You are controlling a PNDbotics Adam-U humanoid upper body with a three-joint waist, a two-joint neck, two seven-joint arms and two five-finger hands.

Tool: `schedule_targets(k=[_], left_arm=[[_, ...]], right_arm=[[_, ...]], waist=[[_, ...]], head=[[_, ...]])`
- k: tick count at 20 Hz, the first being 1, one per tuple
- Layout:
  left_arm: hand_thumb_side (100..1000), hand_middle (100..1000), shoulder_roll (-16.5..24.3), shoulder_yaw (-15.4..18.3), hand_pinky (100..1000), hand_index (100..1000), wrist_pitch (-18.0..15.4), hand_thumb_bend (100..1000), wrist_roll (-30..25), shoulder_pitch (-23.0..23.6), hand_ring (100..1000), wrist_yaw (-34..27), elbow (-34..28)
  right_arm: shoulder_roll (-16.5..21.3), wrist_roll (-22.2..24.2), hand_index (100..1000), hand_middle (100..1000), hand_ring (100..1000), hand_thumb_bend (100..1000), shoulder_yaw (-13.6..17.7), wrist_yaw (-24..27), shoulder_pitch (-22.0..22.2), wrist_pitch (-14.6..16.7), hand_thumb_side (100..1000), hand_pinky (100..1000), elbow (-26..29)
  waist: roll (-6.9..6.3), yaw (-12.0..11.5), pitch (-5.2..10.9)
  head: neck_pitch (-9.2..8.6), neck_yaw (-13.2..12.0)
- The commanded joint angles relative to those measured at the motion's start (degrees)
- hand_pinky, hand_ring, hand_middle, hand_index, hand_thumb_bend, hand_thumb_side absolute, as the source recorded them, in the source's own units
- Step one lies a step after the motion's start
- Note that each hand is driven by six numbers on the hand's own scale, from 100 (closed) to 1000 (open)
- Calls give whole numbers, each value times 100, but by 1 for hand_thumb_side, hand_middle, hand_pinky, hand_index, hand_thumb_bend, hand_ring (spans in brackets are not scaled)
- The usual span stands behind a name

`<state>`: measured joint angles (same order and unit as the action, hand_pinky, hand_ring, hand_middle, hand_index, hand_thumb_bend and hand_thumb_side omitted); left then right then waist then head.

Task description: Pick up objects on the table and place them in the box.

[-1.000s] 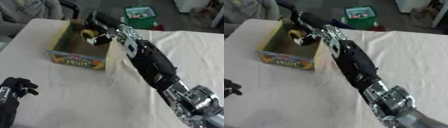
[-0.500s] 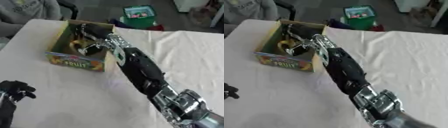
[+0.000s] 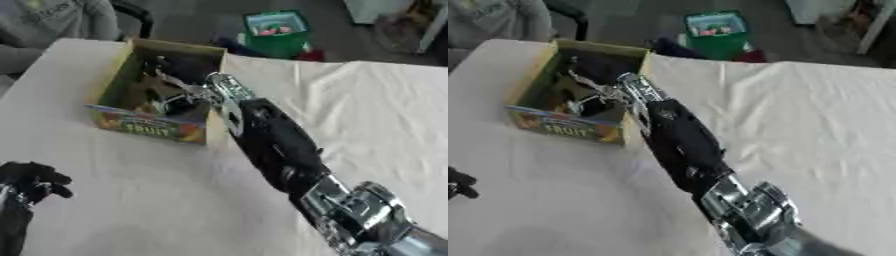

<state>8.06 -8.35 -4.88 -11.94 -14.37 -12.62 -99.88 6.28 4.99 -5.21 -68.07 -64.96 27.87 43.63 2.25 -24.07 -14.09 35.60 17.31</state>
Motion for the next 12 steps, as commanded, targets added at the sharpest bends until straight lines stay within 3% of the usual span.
schedule_targets(k=[1,5,9,10,11,12], left_arm=[[780,488,27,13,505,609,-3,100,4,-46,581,-9,-110],[781,488,43,65,505,609,-8,100,50,-1,580,10,-96],[782,488,82,157,505,609,-27,100,132,87,580,49,-74],[783,488,90,179,505,609,-34,100,154,110,580,56,-70],[784,488,101,209,505,609,-38,100,181,138,580,69,-63],[783,488,109,235,505,609,-42,100,206,161,580,83,-58]], right_arm=[[52,-41,796,761,727,100,47,95,-110,-21,207,605,228],[170,-188,766,704,667,100,64,908,-151,-50,205,525,654],[411,-28,728,646,613,100,51,2388,-106,-323,279,450,1168],[486,42,717,631,601,100,46,2791,-71,-438,408,434,1323],[581,104,710,621,594,100,42,3208,-9,-556,338,426,1516],[675,169,703,613,587,100,32,3587,67,-672,362,417,1717]], waist=[[-32,36,99],[-37,230,135],[-37,536,204],[-36,611,220],[-37,703,238],[-38,784,252]], head=[[-88,-14],[-78,-103],[-38,-292],[-28,-340],[-13,-400],[-1,-454]])
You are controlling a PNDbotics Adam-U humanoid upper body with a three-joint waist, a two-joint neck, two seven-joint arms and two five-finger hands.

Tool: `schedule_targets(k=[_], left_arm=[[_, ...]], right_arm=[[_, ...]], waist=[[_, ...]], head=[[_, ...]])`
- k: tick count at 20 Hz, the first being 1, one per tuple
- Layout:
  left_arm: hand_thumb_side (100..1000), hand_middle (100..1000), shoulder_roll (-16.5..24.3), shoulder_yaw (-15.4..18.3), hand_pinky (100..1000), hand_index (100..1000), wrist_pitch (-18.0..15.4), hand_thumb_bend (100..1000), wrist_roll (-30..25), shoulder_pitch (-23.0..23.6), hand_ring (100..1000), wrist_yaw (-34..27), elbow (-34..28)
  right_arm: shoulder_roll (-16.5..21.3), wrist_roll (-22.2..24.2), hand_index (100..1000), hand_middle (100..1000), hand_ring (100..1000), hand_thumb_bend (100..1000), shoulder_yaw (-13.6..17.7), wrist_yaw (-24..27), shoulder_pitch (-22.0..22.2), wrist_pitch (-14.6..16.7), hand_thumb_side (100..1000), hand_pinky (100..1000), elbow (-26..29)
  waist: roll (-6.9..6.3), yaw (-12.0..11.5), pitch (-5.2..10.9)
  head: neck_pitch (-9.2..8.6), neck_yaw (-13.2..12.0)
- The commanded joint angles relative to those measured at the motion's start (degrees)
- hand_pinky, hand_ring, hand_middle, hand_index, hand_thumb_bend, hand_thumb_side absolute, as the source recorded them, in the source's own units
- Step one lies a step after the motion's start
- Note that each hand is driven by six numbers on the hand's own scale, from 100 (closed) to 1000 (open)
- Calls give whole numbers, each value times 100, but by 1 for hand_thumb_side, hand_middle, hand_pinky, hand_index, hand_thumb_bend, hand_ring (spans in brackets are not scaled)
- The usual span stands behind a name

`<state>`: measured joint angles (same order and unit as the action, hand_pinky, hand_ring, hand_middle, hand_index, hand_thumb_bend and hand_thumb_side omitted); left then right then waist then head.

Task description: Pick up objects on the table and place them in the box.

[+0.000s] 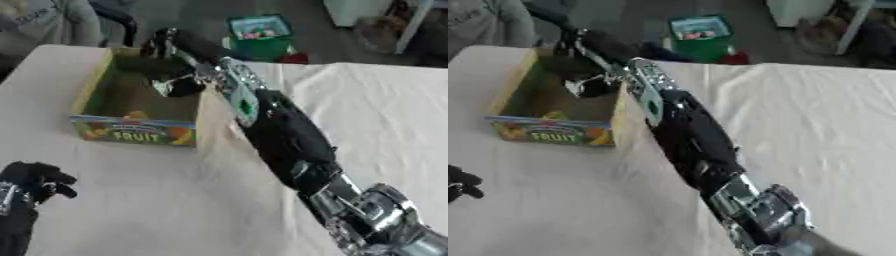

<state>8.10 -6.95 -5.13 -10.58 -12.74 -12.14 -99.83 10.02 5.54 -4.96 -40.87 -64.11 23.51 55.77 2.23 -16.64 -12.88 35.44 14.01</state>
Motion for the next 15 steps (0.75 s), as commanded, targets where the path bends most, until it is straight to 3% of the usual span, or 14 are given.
schedule_targets(k=[1,4,9,15], left_arm=[[784,488,112,122,505,609,-22,100,97,20,580,47,-60],[784,488,127,196,505,610,-36,100,172,56,580,78,-56],[790,488,153,297,505,615,-47,100,281,87,580,139,-42],[792,490,198,408,505,623,-77,100,393,139,581,199,-46]], right_arm=[[391,170,694,602,577,100,6,1236,88,-358,389,407,710],[655,341,680,585,565,100,-13,2274,521,-676,422,393,1345],[1047,721,681,576,561,100,138,4070,1610,-1360,429,379,2542],[1347,1211,664,568,561,100,593,5129,2801,-1922,417,379,3638]], waist=[[-38,129,143],[-27,352,163],[-5,683,122],[-1,978,93]], head=[[25,-178],[33,-305],[32,-524],[54,-686]])
